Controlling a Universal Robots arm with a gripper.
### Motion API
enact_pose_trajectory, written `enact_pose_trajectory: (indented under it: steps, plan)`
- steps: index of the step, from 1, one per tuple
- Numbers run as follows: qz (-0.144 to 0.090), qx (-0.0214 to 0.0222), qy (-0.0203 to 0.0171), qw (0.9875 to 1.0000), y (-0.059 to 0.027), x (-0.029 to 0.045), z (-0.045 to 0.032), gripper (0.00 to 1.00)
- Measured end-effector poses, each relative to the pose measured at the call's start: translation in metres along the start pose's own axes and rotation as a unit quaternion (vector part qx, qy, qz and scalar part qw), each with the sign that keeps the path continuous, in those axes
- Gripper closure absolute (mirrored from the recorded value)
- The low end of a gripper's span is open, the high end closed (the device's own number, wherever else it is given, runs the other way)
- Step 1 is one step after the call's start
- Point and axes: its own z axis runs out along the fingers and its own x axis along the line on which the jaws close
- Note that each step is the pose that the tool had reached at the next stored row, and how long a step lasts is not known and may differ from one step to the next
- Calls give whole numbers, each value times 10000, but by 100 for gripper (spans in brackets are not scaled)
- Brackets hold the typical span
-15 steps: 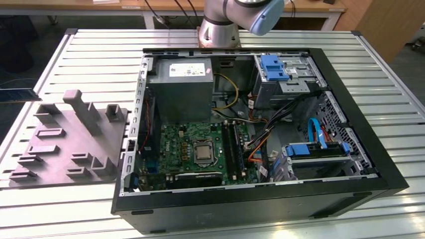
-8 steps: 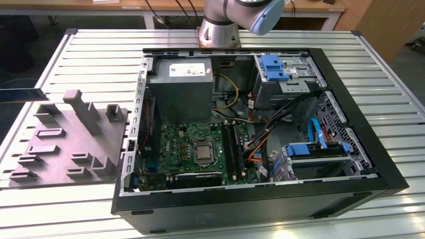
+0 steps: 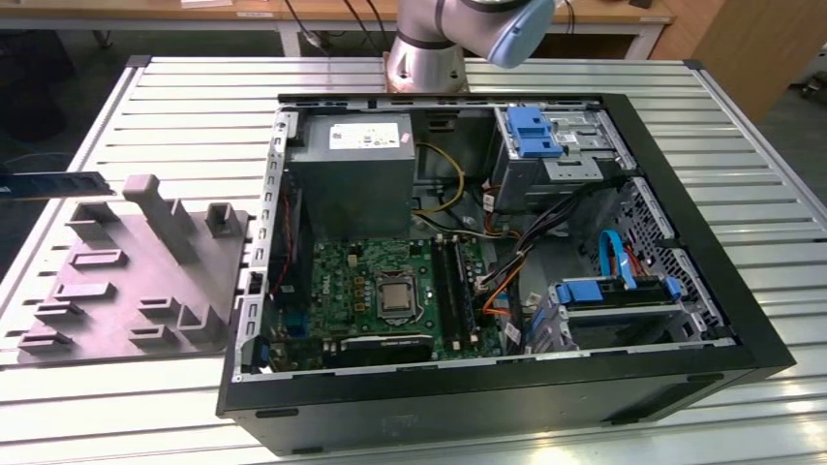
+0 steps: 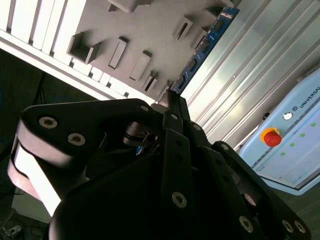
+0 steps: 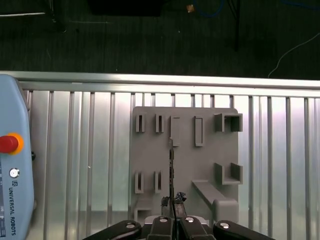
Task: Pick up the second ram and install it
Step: 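Pick up the second ram and move it above second insertion slot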
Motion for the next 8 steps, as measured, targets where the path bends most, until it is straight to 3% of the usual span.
enact_pose_trajectory:
  steps: [8]
  plan:
    - [1,-1,0,10000,-161,2,-7,89]
